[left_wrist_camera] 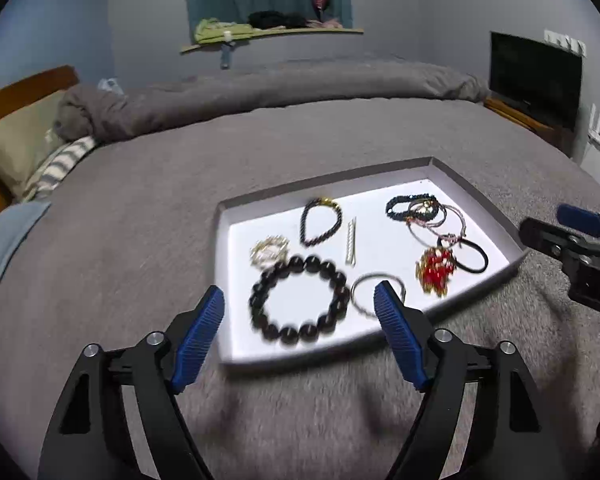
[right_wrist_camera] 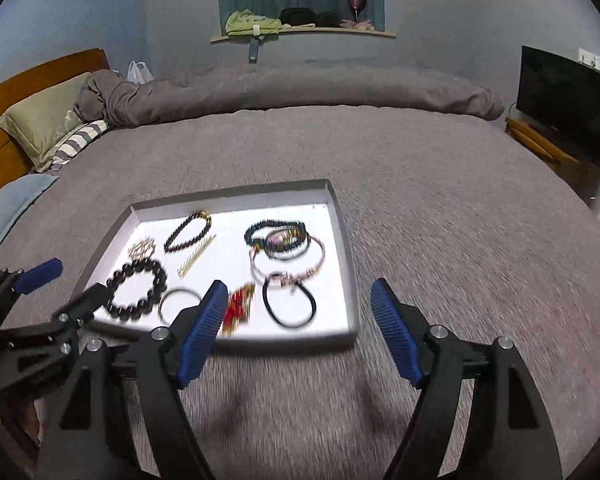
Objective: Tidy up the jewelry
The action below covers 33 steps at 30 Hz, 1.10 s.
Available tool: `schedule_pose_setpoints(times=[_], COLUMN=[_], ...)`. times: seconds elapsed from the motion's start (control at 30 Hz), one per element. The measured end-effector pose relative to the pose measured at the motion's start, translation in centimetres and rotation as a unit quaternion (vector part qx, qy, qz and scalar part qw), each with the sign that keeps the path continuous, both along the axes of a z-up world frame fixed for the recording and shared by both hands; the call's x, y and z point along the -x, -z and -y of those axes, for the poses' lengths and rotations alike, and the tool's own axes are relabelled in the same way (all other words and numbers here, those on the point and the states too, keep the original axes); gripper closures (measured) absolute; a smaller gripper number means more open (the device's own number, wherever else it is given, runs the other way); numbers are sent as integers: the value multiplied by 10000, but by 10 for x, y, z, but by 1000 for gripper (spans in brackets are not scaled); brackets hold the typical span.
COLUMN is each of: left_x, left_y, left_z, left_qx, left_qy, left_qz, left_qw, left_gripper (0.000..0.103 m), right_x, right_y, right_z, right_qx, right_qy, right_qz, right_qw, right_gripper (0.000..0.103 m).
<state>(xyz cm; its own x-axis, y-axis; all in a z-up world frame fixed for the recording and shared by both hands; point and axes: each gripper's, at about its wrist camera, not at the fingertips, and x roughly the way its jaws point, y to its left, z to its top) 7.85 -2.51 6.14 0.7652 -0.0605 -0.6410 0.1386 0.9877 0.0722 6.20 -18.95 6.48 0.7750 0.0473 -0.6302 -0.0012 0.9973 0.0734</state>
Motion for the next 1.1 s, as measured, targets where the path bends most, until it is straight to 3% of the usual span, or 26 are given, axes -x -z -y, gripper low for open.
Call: schedule_pose_setpoints(times=[0.07,0.33,0.67,1.1], left_x=[4,29,23,22], left_y=[1,9,35,35], left_z=[-5,-14,-13,-10], left_qx=[120,283,222,77], left_qy=[-146,-610,-520,-477], left_qz=[13,213,48,208], left_qw=[9998,9975,9984,9986], left_gripper=[15,8,8,8], right_x=[15,43,37,31], right_y=[1,11,27,36], right_z=[-1,-17,-20,-21], right_qx=[-14,150,245,279], right_qy=[-22,-191,-202,-249], right_qz=[62,223,280,242], right_qw=[10000,9995,9991,9990], right_gripper=[20,6,6,6])
